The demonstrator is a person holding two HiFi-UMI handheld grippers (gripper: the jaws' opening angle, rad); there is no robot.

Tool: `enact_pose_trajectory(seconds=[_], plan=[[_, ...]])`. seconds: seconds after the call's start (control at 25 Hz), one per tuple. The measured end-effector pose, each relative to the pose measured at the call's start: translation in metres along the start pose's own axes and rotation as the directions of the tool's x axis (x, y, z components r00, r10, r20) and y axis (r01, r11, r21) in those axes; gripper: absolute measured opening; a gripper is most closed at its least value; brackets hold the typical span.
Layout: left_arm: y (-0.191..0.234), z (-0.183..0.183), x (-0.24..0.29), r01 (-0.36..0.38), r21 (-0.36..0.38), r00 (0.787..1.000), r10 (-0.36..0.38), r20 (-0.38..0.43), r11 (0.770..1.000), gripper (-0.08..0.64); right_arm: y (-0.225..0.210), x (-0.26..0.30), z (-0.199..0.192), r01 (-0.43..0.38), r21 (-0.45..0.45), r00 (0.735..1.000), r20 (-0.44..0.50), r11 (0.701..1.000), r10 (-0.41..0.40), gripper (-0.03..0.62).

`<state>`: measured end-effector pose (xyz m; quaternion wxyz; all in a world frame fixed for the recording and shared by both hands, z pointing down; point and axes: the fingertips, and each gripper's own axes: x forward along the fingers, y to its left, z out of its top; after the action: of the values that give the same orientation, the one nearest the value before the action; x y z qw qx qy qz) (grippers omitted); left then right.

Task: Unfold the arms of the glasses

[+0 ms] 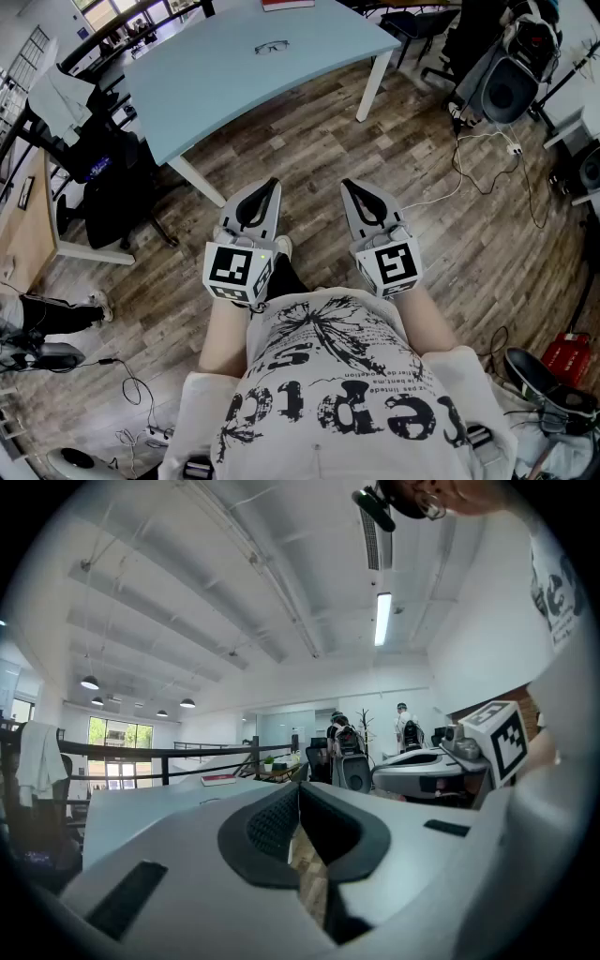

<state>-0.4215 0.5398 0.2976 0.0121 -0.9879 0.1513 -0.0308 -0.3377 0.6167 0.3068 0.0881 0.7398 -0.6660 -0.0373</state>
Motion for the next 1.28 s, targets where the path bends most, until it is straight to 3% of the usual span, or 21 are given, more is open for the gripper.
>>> enact_pose_trajectory(seconds=[0.72, 1.0, 1.28], plan=[[-0.002, -0.005, 0.041, 0.009, -0.005, 1.0, -0.009, -0.021, 1.0, 0.02, -0.039, 0.013, -0.018, 0.041, 0.042, 0.999, -0.019, 0.998, -0.04, 0.011], [0.033, -0.008, 0.092, 0.011, 0.002, 1.0, -0.011, -0.026, 1.0, 0.02, -0.071, 0.064, -0.027, 0.048, 0.024, 0.998, -0.029, 0.999, -0.047, 0.011], [0.105, -0.008, 0.184, 0.037, -0.02, 0.999, -0.038, -0.036, 0.999, 0.02, -0.121, 0.165, -0.034, 0.046, 0.01, 0.996, -0.072, 0.999, -0.045, 0.011]])
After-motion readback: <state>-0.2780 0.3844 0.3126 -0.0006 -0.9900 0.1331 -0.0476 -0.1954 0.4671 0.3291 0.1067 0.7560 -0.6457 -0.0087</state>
